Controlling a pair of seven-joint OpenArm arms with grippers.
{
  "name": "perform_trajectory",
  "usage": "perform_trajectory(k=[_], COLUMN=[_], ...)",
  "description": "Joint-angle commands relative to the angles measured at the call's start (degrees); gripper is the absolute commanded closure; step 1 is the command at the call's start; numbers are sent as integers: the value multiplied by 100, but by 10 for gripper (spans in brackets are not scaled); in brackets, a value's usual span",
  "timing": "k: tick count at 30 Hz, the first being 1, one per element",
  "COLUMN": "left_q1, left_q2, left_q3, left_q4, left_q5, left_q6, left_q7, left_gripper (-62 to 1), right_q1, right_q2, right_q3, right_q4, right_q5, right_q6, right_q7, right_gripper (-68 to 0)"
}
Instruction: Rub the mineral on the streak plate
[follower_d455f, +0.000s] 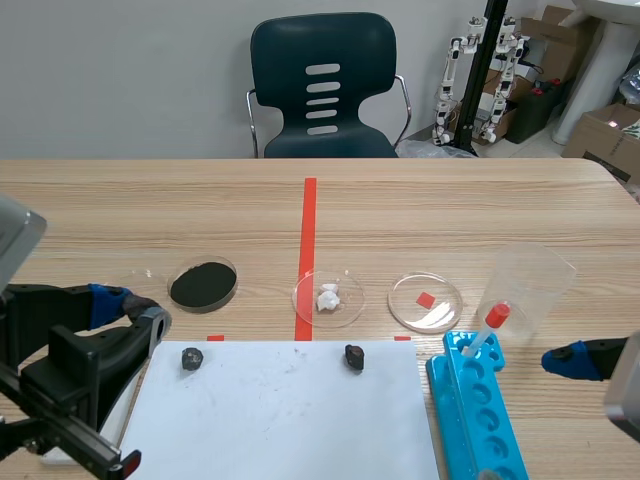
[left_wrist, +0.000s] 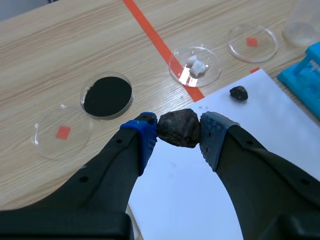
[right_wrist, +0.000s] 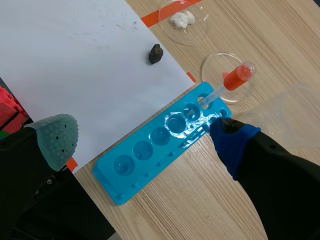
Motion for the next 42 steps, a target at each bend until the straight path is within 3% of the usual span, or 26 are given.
perform_trajectory(k=[1,8,42], left_q1=[105,470,455], left_q2=[114,219,216], left_q3=[-46,-92,-92], left_q4=[186,566,568], left_q5=[0,2,4], left_q6=[-52,-136,-131], left_q7=[-57,-52,-55], left_gripper=[-130,-130,-130], right_q1=[37,37,37], right_q2=[63,63,63], right_q3=[13,13,13], right_q4=[92,92,92], right_q5=[44,44,44], right_q6=[-7,-7,-7], right_q7=[46,46,46], right_gripper=[-547,-547,-547])
